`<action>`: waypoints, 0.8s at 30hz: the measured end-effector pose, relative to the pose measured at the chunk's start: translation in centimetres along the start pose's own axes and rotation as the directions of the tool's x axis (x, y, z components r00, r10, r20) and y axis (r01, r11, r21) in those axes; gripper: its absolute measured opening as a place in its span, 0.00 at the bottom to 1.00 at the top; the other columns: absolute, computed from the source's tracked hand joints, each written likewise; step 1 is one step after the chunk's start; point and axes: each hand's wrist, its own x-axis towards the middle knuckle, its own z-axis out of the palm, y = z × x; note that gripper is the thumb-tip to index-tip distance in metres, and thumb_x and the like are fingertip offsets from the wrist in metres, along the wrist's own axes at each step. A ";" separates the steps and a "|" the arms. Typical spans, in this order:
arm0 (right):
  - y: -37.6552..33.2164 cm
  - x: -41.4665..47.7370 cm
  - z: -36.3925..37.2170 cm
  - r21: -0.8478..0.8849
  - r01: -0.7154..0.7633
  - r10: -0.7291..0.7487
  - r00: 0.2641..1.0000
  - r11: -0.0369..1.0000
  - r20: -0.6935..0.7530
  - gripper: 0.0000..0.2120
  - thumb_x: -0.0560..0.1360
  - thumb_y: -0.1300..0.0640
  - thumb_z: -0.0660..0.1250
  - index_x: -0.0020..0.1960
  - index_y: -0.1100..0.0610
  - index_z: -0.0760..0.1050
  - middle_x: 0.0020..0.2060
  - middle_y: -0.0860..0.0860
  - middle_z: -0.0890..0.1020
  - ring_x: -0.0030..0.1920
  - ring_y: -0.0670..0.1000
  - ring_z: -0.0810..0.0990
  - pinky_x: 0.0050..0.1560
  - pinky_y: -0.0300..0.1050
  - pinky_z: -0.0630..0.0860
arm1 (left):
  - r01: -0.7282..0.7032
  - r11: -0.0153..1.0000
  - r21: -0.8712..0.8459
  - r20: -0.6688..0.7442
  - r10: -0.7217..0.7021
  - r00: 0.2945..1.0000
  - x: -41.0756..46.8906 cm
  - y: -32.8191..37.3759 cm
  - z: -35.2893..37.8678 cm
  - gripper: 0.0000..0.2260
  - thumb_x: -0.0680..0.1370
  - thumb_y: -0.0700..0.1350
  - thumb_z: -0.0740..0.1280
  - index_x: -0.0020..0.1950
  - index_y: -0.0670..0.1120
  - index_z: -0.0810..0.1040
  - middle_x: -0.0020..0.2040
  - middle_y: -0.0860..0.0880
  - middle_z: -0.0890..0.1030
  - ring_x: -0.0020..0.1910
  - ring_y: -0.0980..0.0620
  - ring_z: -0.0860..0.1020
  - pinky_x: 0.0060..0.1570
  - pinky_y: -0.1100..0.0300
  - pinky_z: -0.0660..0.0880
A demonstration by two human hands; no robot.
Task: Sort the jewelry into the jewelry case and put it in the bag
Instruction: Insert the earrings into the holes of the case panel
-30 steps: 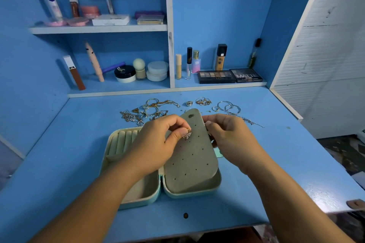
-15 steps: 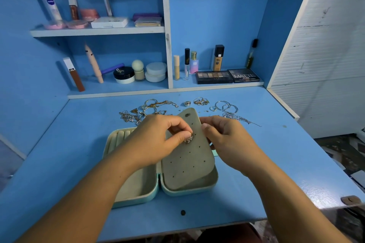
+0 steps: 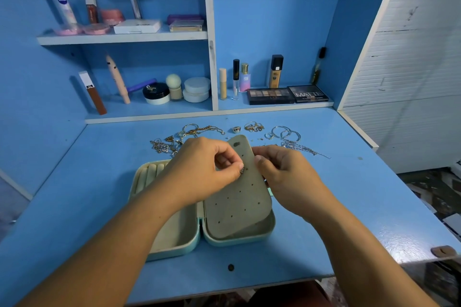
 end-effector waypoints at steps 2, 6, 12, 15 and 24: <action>0.1 0.0 0.0 0.006 0.000 0.000 1.000 1.000 0.000 0.11 0.80 0.55 0.59 0.55 0.48 0.80 0.42 0.50 0.85 0.43 0.51 0.83 0.49 0.53 0.80 | -0.002 1.000 0.008 0.010 0.002 1.000 0.0 0.0 0.0 0.04 0.73 0.46 0.73 0.39 0.53 0.83 0.34 0.58 0.81 0.33 0.68 0.76 0.34 0.76 0.68; 0.2 0.0 0.0 0.010 0.002 -0.002 1.000 1.000 -0.005 0.11 0.80 0.55 0.60 0.55 0.47 0.80 0.42 0.51 0.85 0.44 0.53 0.83 0.50 0.55 0.80 | -0.026 0.999 0.032 0.011 0.026 1.000 0.1 -0.2 0.0 0.04 0.73 0.47 0.72 0.38 0.55 0.82 0.34 0.59 0.81 0.40 0.64 0.78 0.39 0.76 0.69; 0.5 0.0 0.0 0.021 0.004 -0.003 1.000 1.000 -0.009 0.11 0.79 0.56 0.60 0.53 0.46 0.80 0.44 0.56 0.84 0.46 0.57 0.82 0.50 0.59 0.79 | -0.071 0.996 0.051 0.070 0.067 0.995 0.3 -0.2 -0.1 0.02 0.74 0.47 0.72 0.43 0.54 0.84 0.36 0.60 0.82 0.39 0.67 0.78 0.40 0.75 0.70; 0.5 0.1 0.0 0.016 -0.004 0.004 1.000 1.000 -0.015 0.11 0.79 0.56 0.60 0.53 0.46 0.80 0.43 0.53 0.85 0.45 0.55 0.82 0.50 0.58 0.79 | -0.054 0.998 0.035 0.117 0.049 0.992 0.6 -0.2 -0.3 0.03 0.75 0.46 0.72 0.44 0.54 0.84 0.37 0.59 0.83 0.35 0.69 0.76 0.34 0.76 0.66; 0.7 0.1 0.0 0.002 -0.007 0.007 1.000 1.000 -0.023 0.11 0.79 0.57 0.60 0.55 0.48 0.80 0.43 0.51 0.85 0.45 0.52 0.83 0.50 0.55 0.79 | 0.192 0.972 -0.133 0.323 -0.141 0.936 2.0 -0.3 -0.9 0.03 0.72 0.48 0.75 0.44 0.50 0.85 0.40 0.53 0.86 0.46 0.53 0.83 0.56 0.57 0.78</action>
